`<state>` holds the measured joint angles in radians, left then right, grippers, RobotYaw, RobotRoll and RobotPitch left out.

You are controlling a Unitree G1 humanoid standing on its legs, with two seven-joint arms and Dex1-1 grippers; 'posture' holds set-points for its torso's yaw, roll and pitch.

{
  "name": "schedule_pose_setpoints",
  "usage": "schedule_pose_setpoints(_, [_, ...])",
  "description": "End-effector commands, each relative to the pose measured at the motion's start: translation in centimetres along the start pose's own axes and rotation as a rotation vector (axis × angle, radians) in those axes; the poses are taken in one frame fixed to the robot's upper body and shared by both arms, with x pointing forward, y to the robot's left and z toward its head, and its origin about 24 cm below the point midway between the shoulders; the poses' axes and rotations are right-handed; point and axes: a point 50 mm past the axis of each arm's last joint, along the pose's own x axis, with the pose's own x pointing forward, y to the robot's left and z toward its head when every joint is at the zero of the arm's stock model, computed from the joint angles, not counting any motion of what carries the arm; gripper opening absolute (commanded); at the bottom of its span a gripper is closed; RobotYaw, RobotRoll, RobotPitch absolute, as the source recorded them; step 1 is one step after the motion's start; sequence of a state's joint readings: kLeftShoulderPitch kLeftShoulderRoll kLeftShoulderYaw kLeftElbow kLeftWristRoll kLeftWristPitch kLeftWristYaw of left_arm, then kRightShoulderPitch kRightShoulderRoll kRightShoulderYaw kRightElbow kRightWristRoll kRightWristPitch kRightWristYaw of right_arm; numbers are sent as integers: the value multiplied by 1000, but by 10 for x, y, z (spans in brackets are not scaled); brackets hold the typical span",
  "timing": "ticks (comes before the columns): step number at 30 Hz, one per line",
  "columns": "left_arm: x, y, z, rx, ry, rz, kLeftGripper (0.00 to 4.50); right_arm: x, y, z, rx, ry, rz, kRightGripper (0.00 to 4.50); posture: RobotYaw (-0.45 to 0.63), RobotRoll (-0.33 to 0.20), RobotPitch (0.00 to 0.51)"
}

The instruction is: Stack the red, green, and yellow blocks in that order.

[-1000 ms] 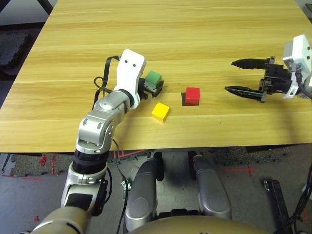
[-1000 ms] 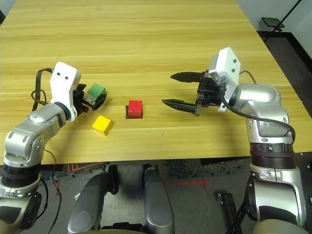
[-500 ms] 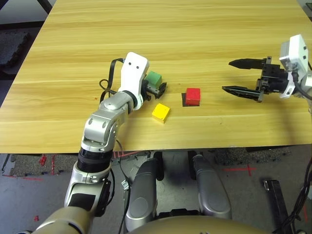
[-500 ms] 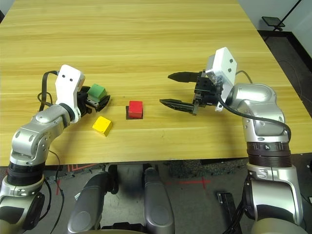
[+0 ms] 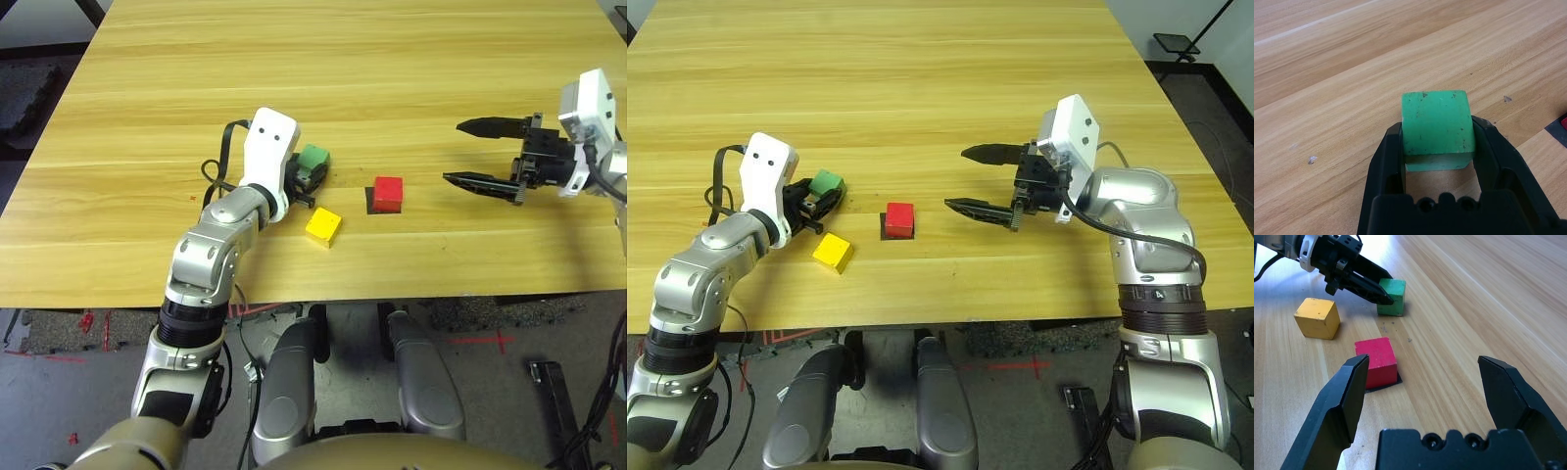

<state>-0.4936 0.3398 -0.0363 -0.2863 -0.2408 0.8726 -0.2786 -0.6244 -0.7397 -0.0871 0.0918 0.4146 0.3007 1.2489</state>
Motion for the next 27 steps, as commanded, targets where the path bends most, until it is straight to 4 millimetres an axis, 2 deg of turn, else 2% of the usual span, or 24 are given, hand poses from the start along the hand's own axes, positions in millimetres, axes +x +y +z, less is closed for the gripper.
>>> schedule_pose_setpoints(1, [3,8,3,51,-7,-37,2024,2,0,-1,-2,-1,12,4500,251,70,305])
schedule_pose_setpoints(6, [3,15,41,180,-139,-203,2024,2,-2,0,-12,0,18,4500,256,75,289])
schedule_pose_setpoints(9, [-2,10,57,247,-178,-335,2024,1,-1,0,-12,4,29,4500,258,77,285])
schedule_pose_setpoints(12, [-7,2,67,242,-196,-480,2024,-2,7,1,5,20,77,4500,257,78,280])
schedule_pose_setpoints(16, [-11,-5,73,290,-194,-608,2024,-9,18,1,13,54,131,4500,251,77,271])
schedule_pose_setpoints(20, [-8,-13,79,287,-207,-650,2024,-14,20,3,13,72,137,4500,243,74,265])
schedule_pose_setpoints(23, [-5,-24,83,280,-225,-686,2024,-17,21,7,12,81,138,4500,226,73,258])
schedule_pose_setpoints(27, [3,-42,78,312,-234,-761,2024,-21,24,10,17,95,150,4500,223,69,259])
